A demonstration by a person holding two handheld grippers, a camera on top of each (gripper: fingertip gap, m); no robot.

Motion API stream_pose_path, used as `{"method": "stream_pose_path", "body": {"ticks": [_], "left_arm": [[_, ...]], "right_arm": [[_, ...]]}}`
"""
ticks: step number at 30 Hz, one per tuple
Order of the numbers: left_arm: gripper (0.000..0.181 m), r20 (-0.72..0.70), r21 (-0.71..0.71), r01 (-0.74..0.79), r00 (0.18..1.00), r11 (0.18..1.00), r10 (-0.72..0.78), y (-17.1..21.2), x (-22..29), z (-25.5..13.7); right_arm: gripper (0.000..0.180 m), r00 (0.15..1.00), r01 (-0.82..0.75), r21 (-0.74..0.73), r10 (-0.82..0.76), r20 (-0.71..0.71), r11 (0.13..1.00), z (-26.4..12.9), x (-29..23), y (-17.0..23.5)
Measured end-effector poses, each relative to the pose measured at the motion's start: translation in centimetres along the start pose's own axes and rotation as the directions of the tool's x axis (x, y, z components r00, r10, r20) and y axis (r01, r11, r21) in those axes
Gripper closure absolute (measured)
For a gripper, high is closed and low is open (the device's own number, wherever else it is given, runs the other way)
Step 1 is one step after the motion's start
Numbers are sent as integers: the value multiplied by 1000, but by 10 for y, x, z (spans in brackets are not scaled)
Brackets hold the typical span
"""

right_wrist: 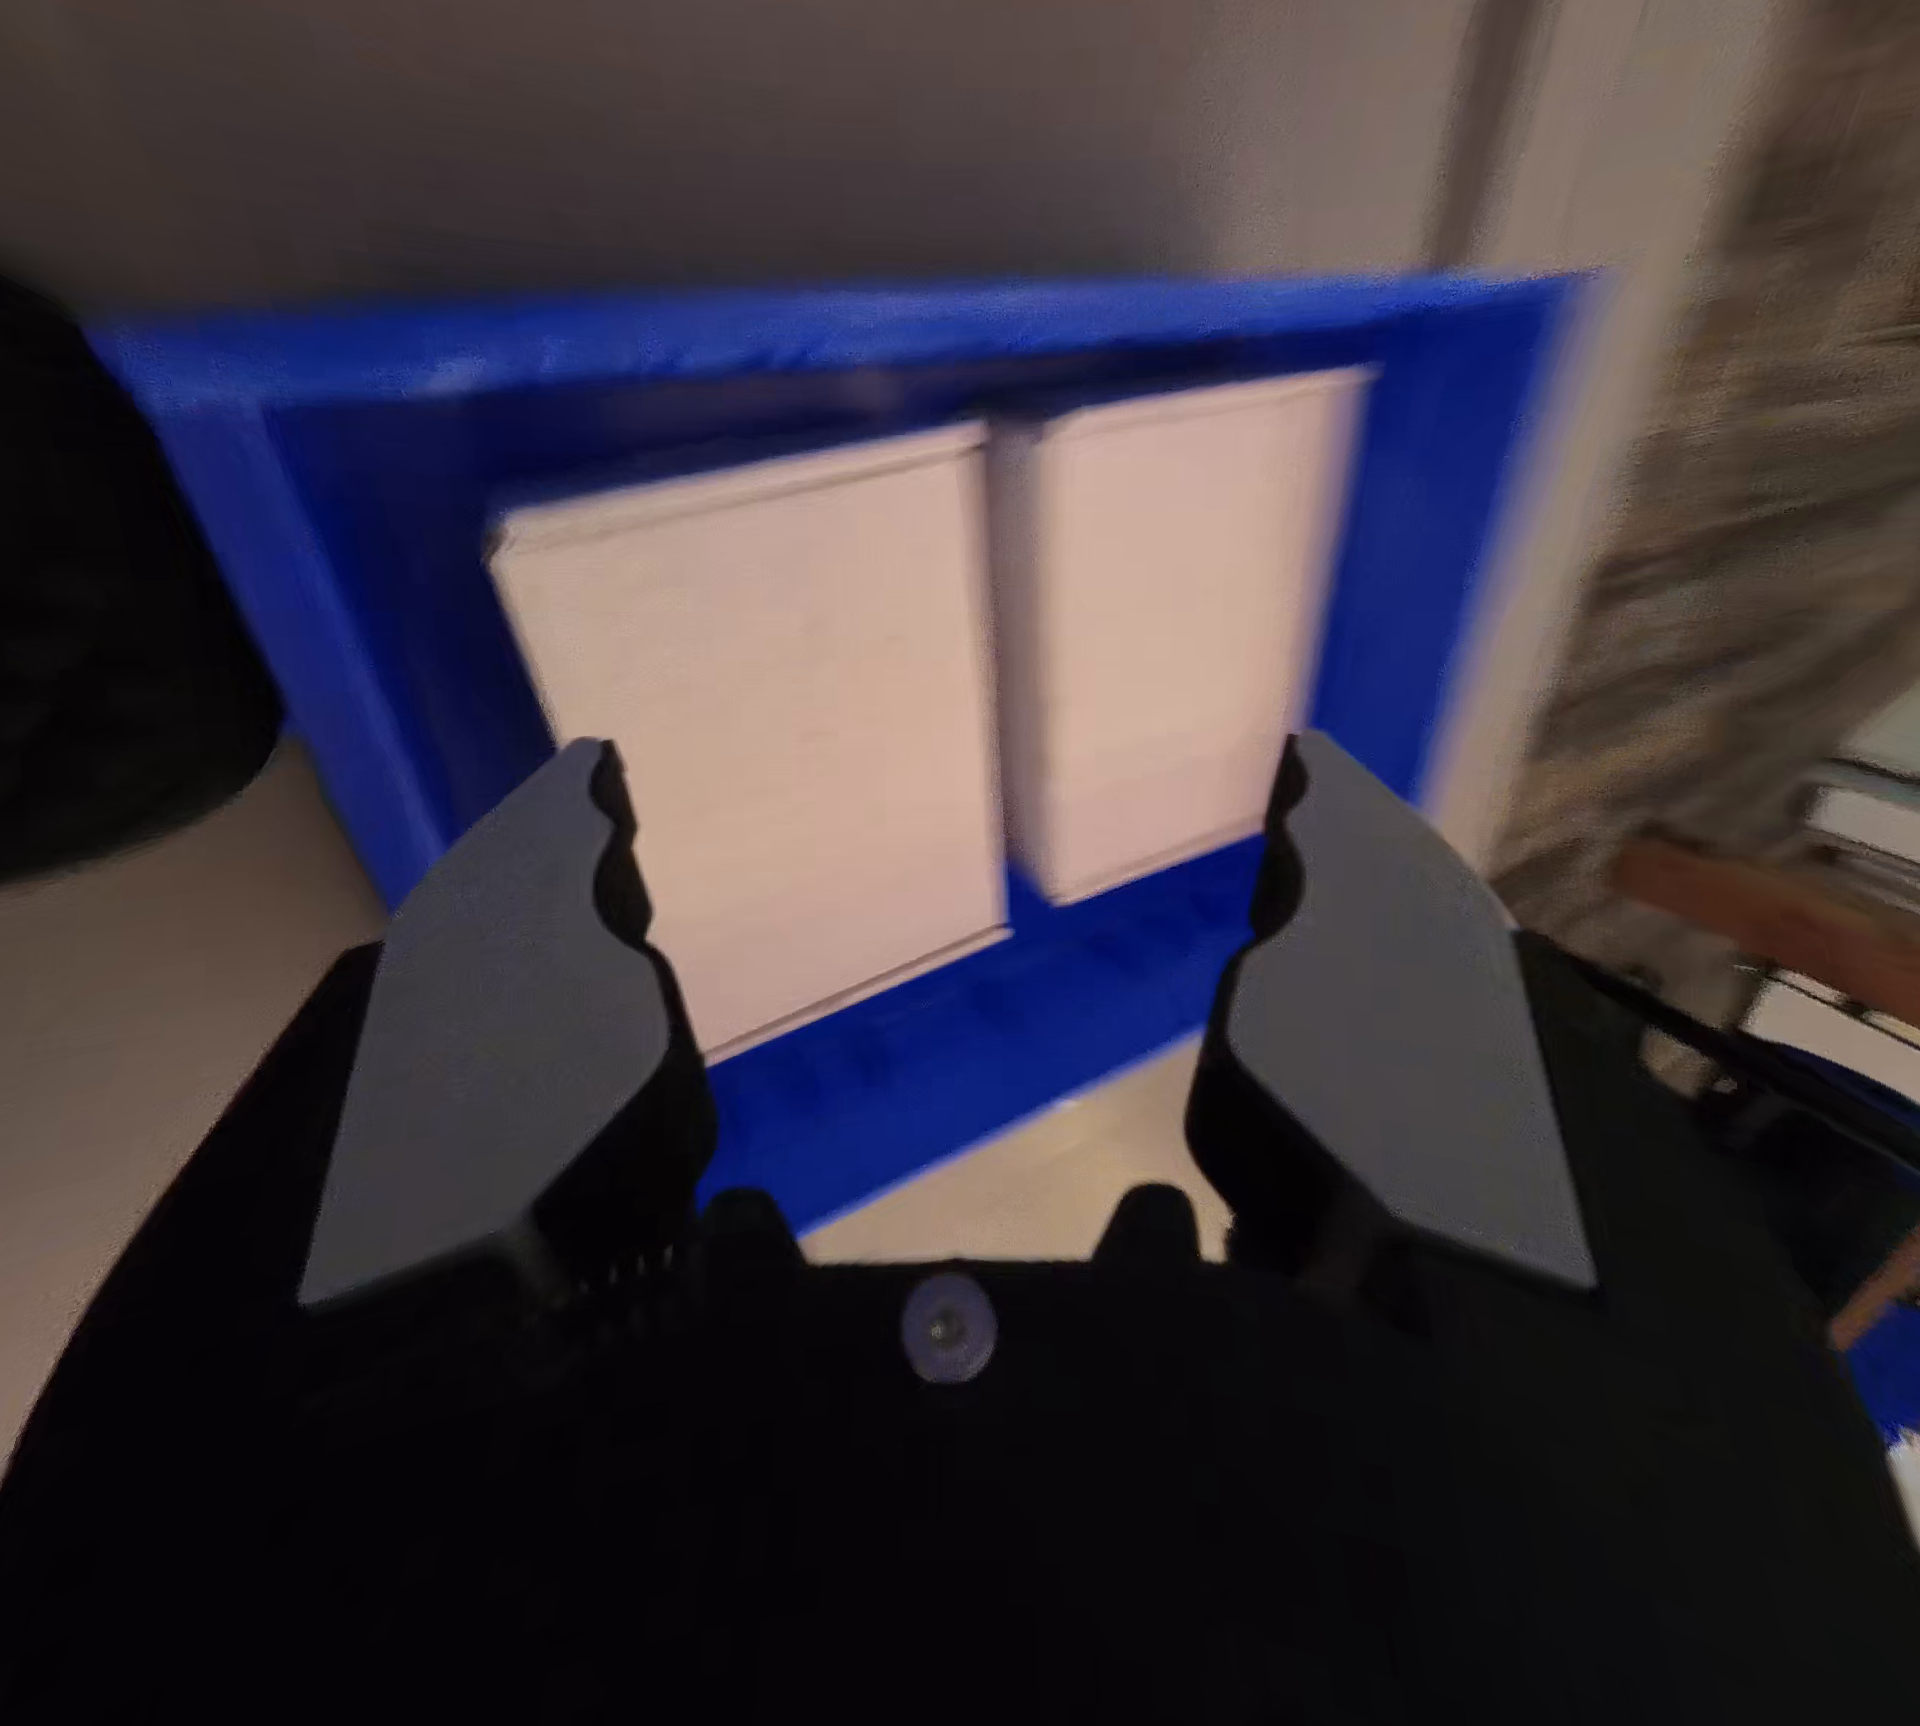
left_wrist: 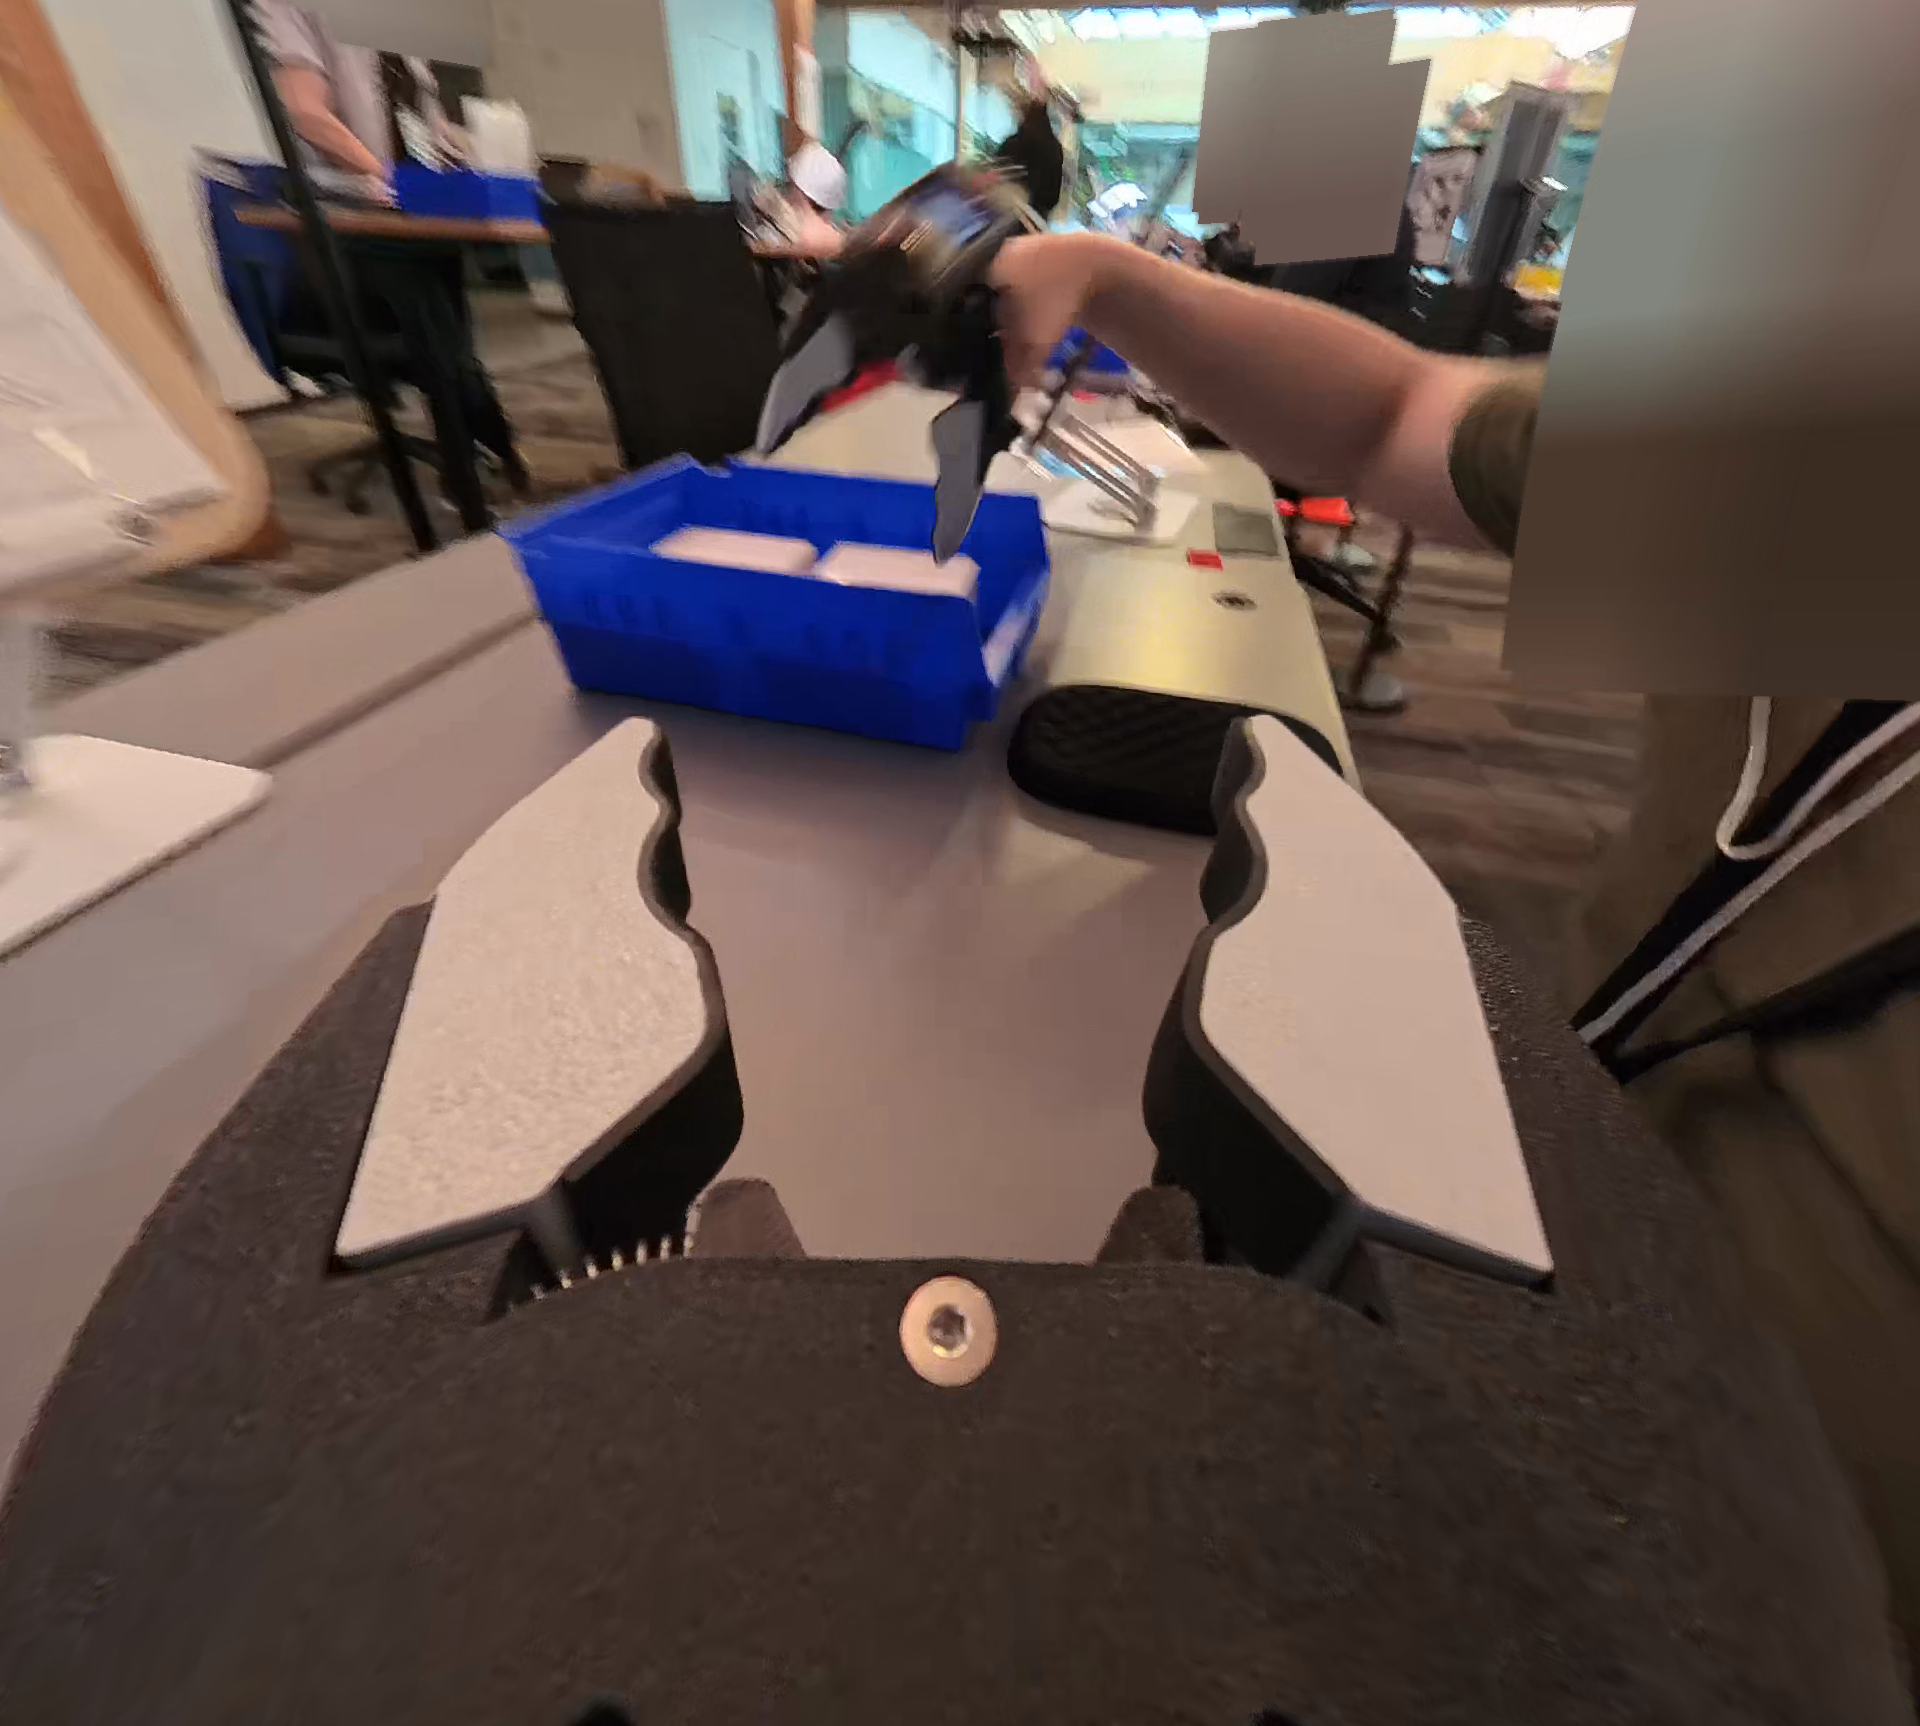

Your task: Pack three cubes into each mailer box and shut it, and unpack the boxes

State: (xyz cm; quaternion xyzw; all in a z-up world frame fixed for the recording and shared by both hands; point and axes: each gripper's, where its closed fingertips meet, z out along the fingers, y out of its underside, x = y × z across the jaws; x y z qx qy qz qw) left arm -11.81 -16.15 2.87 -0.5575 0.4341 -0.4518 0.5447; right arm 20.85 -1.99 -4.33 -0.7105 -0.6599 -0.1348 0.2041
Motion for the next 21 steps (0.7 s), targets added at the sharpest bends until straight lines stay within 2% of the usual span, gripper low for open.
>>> {"method": "stream_pose_path", "body": {"ticks": [2,3,5,6,7,10,12,14,15,16,17,19,20,21], "left_arm": [[81,84,21,-27,996,999,25,-19,-11,-16],[80,151,8,-53,987,999,51,-29,-21,-25],[78,324,-64,-122,936,990,136,-56,-52,-47],[77,419,-98,-142,892,985,170,-76,-72,-60],[76,502,-132,-151,842,980,197,-97,-92,-71],[76,593,-241,-184,749,953,295,-152,-131,-92],[74,671,-285,-154,673,946,312,-170,-157,-112],[71,802,-323,-88,504,942,322,-168,-188,-153],[70,861,-318,-40,405,947,307,-159,-202,-178],[72,899,-296,11,340,955,275,-144,-214,-199],[77,913,-275,57,328,960,242,-127,-224,-211],[76,892,-334,241,393,911,223,-82,-242,-225],[76,900,-359,362,377,860,217,-60,-249,-242],[74,925,-343,453,315,823,212,-46,-256,-263]], "right_arm": [[71,973,-100,266,151,-176,959,-59,37,-31],[75,939,-148,421,261,-224,895,-93,53,-43],[76,854,-229,663,475,-215,712,-148,73,-48],[81,795,-263,747,576,-191,611,-164,82,-42],[84,740,-295,785,650,-172,544,-171,90,-35],[109,536,-451,733,811,-233,509,-161,114,0],[115,458,-554,686,861,-223,472,-139,118,18],[125,325,-666,646,924,-200,374,-112,118,46],[130,273,-710,627,946,-173,319,-96,111,57],[135,251,-741,608,957,-145,286,-80,102,65],[137,261,-762,573,953,-154,302,-65,96,76],[136,162,-892,385,963,-215,236,-39,75,118],[137,138,-924,325,967,-213,203,-31,65,129],[138,120,-939,298,977,-177,169,-23,57,132]]}}
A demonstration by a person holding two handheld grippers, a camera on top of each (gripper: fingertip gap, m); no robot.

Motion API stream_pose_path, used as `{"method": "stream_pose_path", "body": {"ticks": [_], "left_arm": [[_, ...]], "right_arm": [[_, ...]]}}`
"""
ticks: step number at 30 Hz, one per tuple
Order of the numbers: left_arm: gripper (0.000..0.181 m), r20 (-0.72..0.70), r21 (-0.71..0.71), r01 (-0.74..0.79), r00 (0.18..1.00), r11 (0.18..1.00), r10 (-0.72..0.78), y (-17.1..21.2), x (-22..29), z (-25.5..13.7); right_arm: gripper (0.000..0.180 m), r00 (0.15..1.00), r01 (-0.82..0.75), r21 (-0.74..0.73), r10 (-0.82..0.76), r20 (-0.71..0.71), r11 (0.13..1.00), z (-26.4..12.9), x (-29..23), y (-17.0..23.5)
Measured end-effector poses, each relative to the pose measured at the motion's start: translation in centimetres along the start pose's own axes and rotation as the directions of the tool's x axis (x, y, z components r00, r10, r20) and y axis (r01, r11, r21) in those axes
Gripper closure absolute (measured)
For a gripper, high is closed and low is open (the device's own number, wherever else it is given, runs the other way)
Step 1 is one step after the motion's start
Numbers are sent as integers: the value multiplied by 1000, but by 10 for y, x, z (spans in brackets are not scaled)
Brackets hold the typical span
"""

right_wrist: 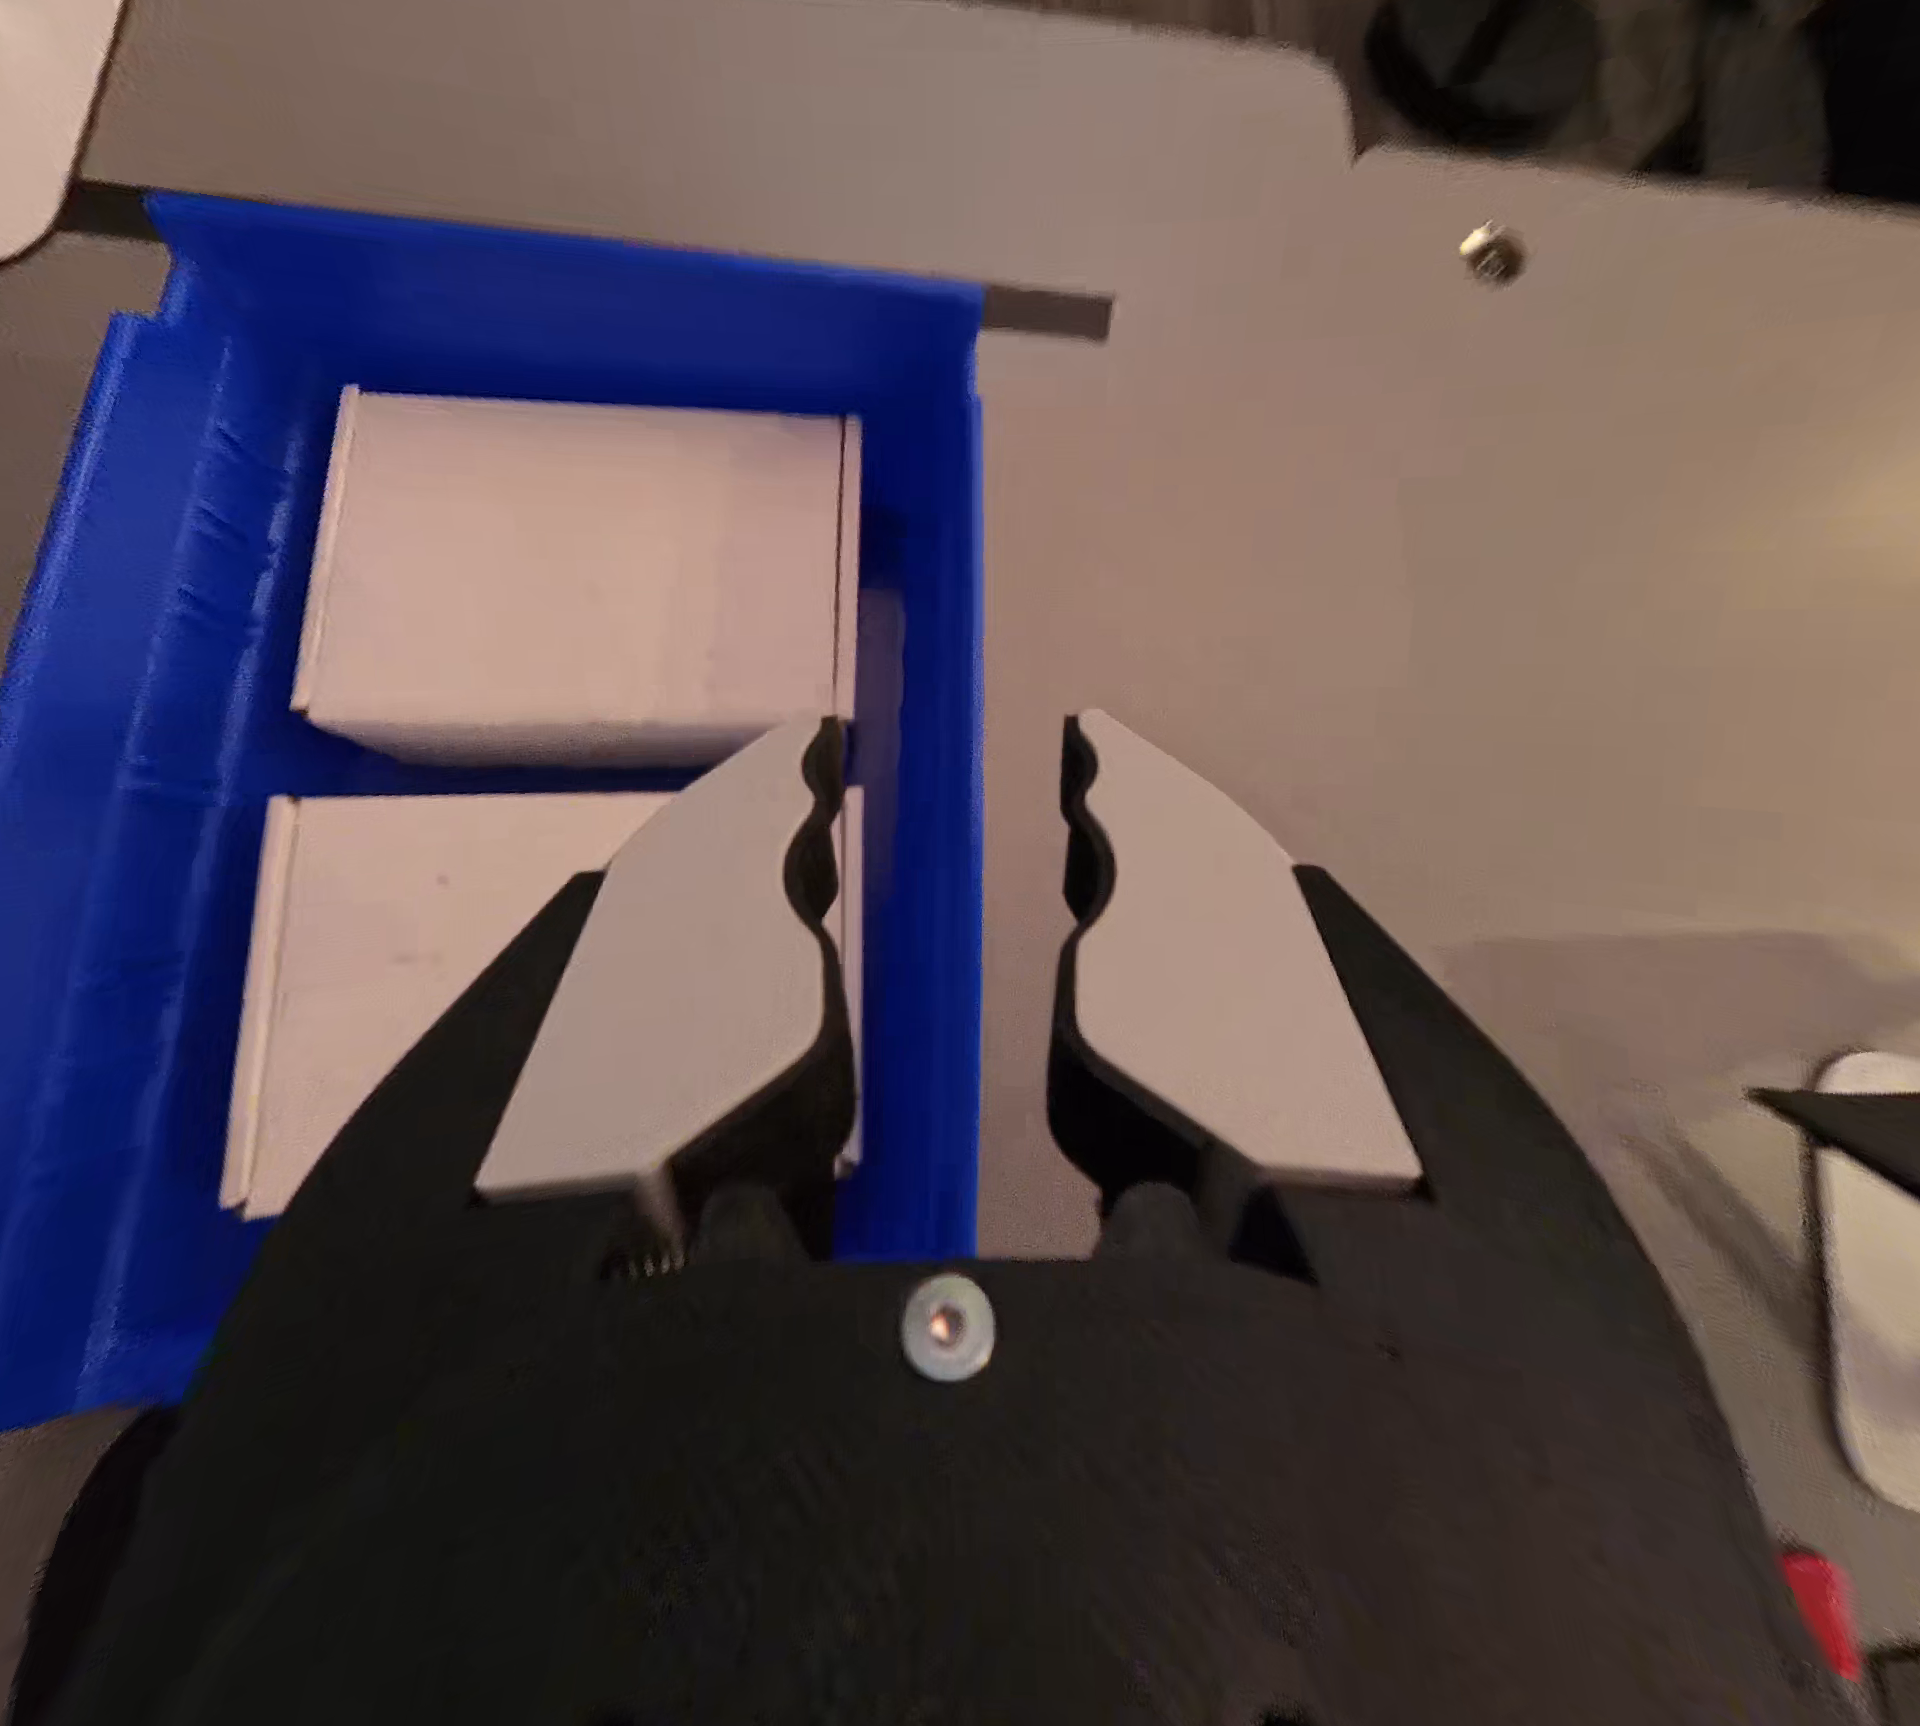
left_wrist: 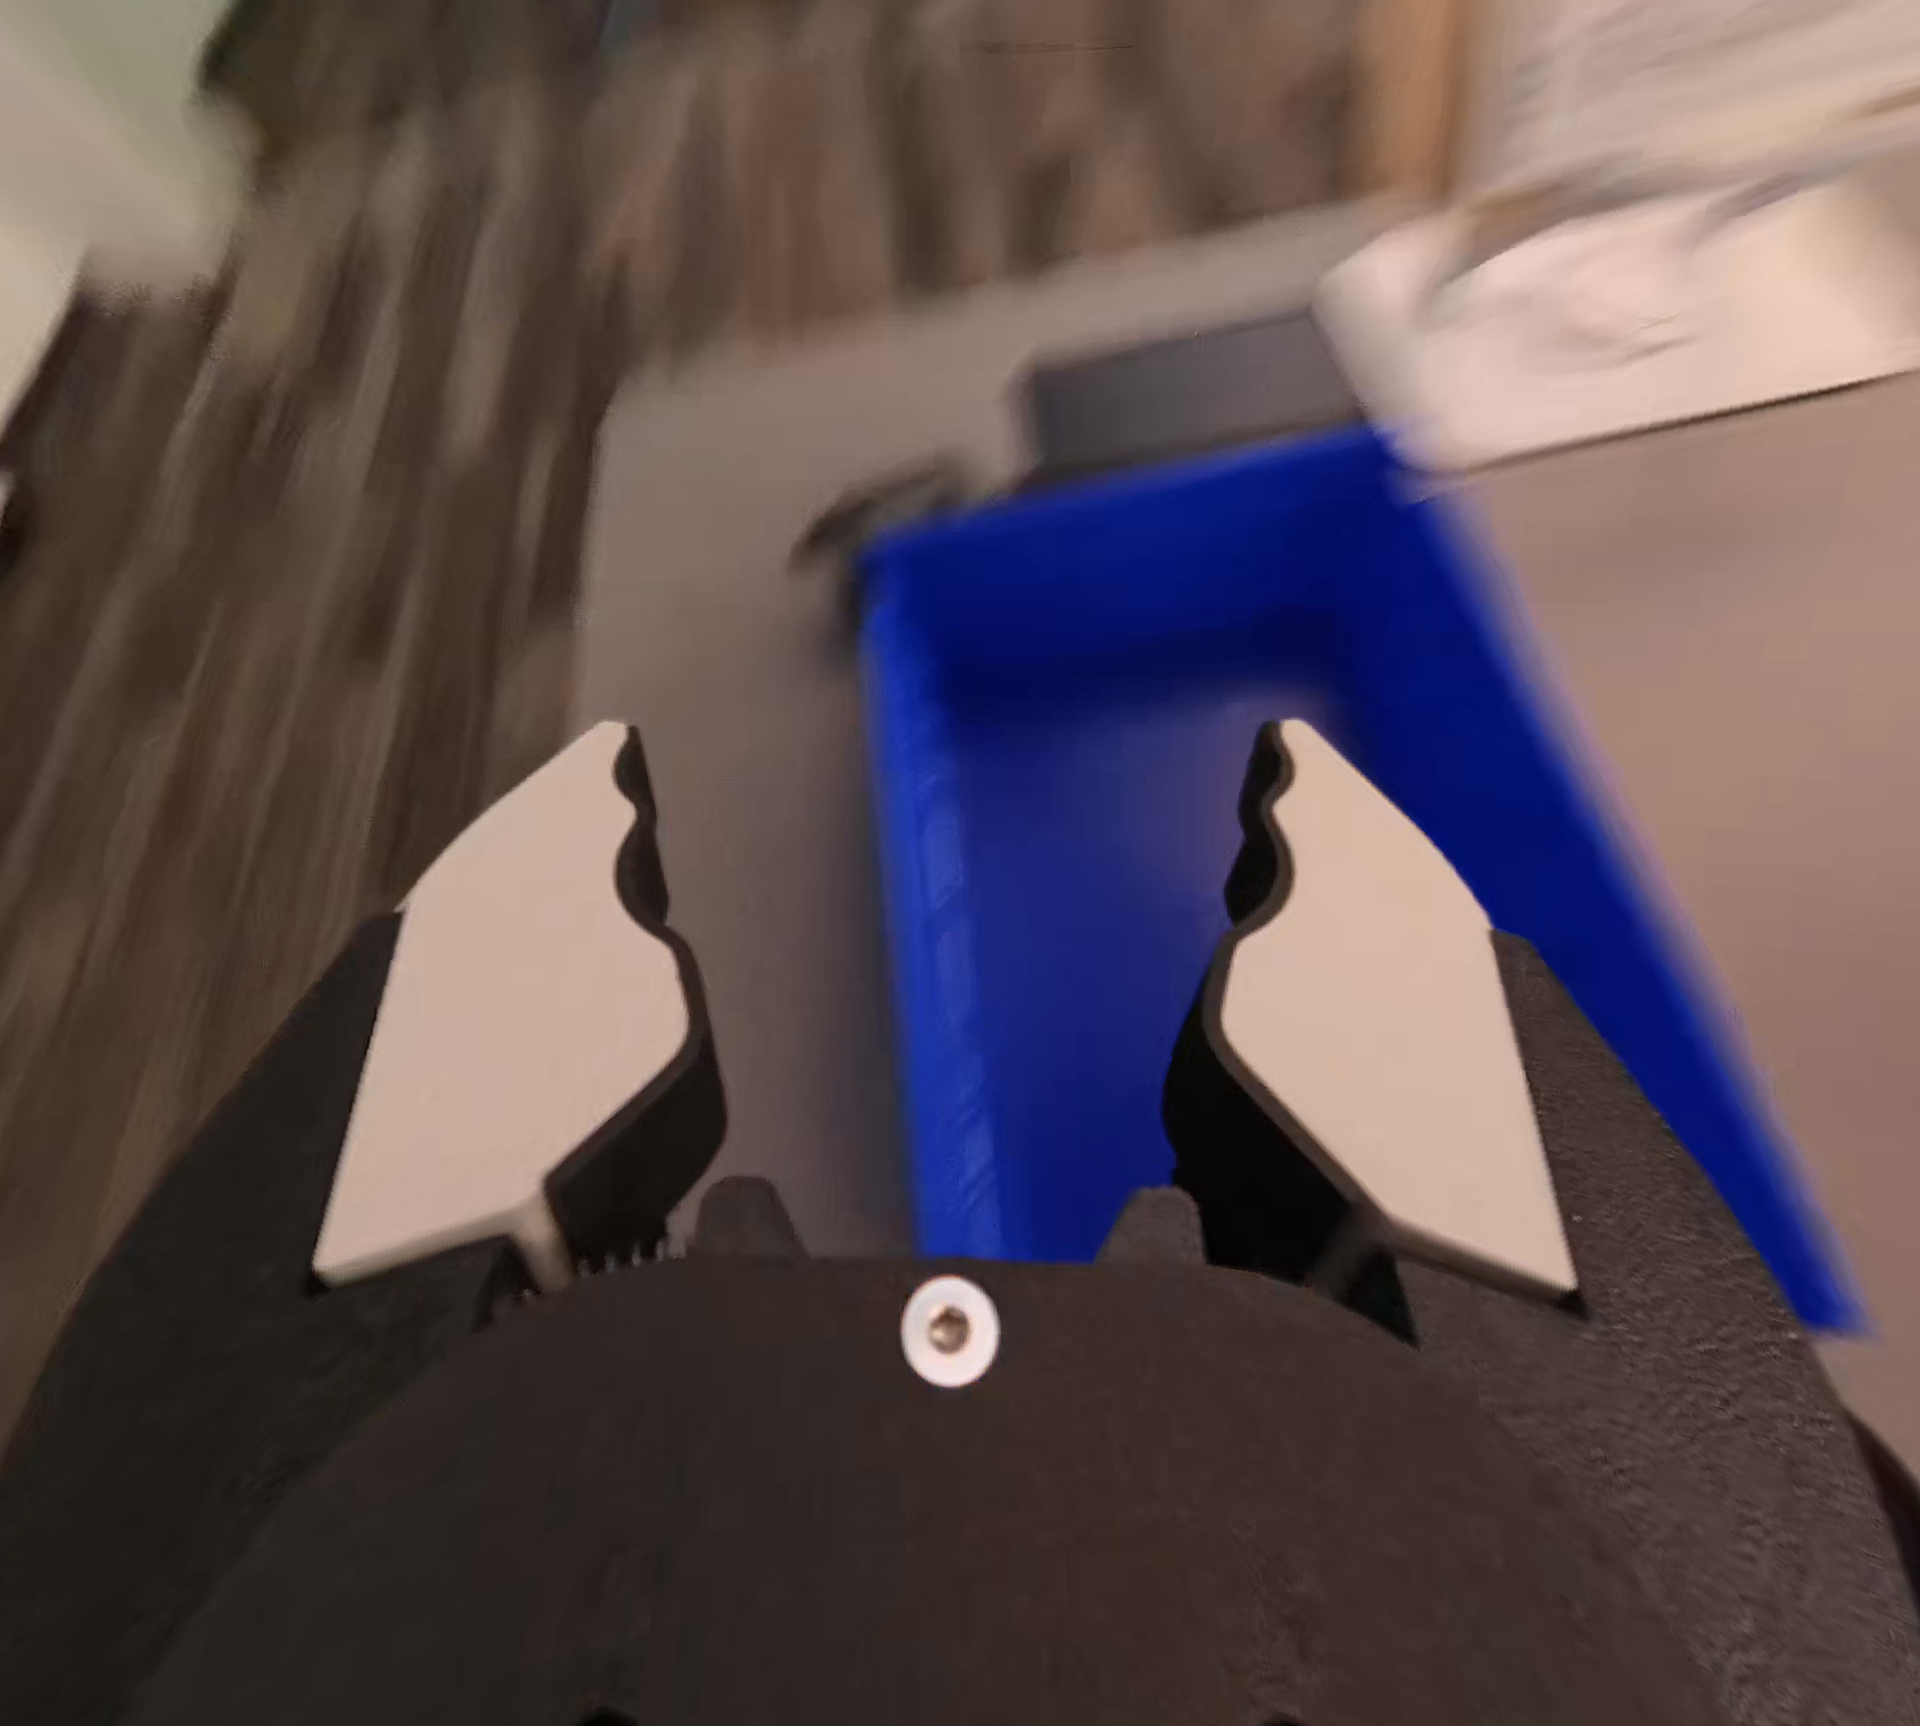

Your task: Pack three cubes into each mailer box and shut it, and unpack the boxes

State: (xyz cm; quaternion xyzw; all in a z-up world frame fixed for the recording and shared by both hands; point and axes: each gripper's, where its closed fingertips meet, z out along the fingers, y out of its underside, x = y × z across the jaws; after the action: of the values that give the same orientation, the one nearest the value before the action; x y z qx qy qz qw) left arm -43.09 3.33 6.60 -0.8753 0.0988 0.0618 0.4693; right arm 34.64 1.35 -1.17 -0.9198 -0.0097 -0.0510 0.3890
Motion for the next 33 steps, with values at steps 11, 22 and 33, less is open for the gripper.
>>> {"method": "stream_pose_path", "body": {"ticks": [11,22,33], "left_arm": [[102,-52,-530,74,991,845,-119,115,-17,41],[154,-123,-730,29,977,683,-173,167,-1,77],[169,-211,-803,-90,968,589,-139,162,53,73]], "right_arm": [[173,974,-140,-417,200,103,898,37,-7,87],[173,970,-87,-457,180,163,885,37,-24,91],[172,955,117,-555,60,290,823,34,-90,84]]}}
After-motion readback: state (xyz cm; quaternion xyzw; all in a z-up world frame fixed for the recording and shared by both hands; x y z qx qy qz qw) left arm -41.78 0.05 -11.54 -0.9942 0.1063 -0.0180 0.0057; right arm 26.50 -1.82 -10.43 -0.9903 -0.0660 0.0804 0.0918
